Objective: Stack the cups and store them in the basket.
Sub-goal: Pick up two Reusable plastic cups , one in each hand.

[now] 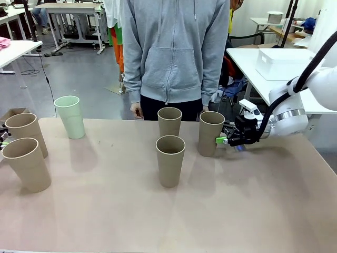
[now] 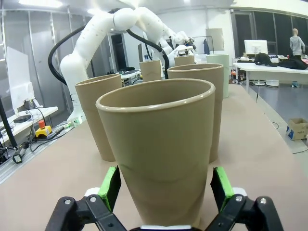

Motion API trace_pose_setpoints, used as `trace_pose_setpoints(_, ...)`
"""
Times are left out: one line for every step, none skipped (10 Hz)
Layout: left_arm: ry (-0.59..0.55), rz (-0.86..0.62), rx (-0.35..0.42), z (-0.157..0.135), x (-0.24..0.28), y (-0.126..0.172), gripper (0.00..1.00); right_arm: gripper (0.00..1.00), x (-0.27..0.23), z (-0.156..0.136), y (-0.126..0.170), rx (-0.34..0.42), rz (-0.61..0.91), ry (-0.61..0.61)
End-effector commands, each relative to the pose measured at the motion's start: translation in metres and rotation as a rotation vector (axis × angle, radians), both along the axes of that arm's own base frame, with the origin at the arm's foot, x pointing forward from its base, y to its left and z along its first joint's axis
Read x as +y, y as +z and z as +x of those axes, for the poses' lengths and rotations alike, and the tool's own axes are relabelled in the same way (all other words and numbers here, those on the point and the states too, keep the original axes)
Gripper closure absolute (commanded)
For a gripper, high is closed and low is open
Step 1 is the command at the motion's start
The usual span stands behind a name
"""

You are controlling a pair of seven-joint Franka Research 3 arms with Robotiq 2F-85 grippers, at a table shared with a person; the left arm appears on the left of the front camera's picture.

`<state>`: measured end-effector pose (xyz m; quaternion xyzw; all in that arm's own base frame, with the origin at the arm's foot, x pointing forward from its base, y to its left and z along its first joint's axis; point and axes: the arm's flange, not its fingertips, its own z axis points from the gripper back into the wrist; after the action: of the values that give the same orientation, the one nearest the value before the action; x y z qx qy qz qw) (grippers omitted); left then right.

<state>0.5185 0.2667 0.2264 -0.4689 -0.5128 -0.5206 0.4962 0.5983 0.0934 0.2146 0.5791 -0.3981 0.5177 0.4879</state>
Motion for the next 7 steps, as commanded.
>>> trace_pose_setpoints(-0.002, 0.01, -0.027, -0.0162, -0.0116, 0.0049, 0.0, 0.0, 0.0083, -0.0024, -0.0025, -0.021, 0.018, -0.037)
trace_pose_setpoints(-0.001, 0.006, -0.03, -0.0167, -0.0129, 0.0044, 0.0, 0.0, 0.0095, -0.0029, -0.0032, -0.018, 0.016, -0.037)
trace_pose_setpoints(-0.005, 0.004, -0.028, -0.0166, -0.0115, 0.0044, 0.0, 0.0, 0.0106, -0.0033, -0.0036, -0.013, 0.018, -0.036)
trace_pose_setpoints(-0.007, 0.007, -0.022, -0.0169, -0.0115, 0.004, 0.0, 0.0, 0.012, -0.0035, -0.0043, -0.011, 0.019, -0.038)
trace_pose_setpoints(-0.009, 0.006, -0.019, -0.017, -0.0118, 0.0032, 0.0, 0.0, 0.013, -0.0037, -0.0052, -0.008, 0.018, -0.041)
trace_pose_setpoints(-0.009, 0.006, -0.017, -0.0162, -0.0152, 0.0011, 0.0, 0.0, 0.0138, -0.0039, -0.0061, -0.002, 0.017, -0.044)
trace_pose_setpoints(-0.01, 0.002, -0.015, -0.0148, -0.0214, -0.0019, 0.0, 0.0, 0.0155, -0.0038, -0.0073, 0.001, 0.018, -0.048)
